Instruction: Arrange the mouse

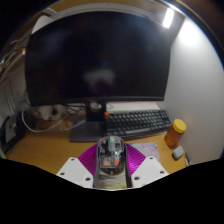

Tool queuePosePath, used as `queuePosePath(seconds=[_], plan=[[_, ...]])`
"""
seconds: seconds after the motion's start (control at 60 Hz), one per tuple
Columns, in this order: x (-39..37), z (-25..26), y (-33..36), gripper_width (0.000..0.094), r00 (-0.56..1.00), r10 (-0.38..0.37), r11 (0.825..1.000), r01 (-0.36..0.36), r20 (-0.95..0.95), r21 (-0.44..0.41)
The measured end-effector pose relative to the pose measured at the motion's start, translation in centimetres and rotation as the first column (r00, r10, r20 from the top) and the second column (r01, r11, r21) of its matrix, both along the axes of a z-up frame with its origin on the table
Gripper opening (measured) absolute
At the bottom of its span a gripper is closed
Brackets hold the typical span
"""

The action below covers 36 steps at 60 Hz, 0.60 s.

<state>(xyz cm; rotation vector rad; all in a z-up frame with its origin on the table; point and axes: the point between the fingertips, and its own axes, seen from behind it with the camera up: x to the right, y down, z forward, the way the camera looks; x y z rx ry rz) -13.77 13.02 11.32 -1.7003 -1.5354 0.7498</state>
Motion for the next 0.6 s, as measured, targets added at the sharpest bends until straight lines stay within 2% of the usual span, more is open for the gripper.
queuePosePath(seconds=[0.15, 0.3, 0.317, 0.417, 0.467, 0.55, 0.567, 0.6], plan=[[-0.3, -6.3, 6.5, 0.0377, 0.998, 0.040, 0.999, -0.040, 0.046, -0.006], [0.5, -12.2, 8.3, 0.0382, 0.990, 0.072, 0.997, -0.067, 0.120, -0.048], [0.6, -12.5, 8.3, 0.0420, 0.990, 0.075, 0.996, -0.069, 0.122, -0.049], [0.4, -12.6, 8.1, 0.0473, 0.990, 0.098, 0.995, -0.094, 0.099, -0.041], [0.5, -12.5, 8.0, 0.0537, 0.990, 0.104, 0.994, -0.100, 0.098, -0.044], [0.9, -12.1, 7.8, 0.0881, 0.987, 0.107, 0.994, -0.103, 0.118, -0.038], [1.0, -11.8, 7.8, 0.0844, 0.988, 0.104, 0.994, -0.101, 0.118, -0.032], [1.2, -10.9, 7.8, 0.0848, 0.989, 0.097, 0.995, -0.095, 0.114, -0.021]])
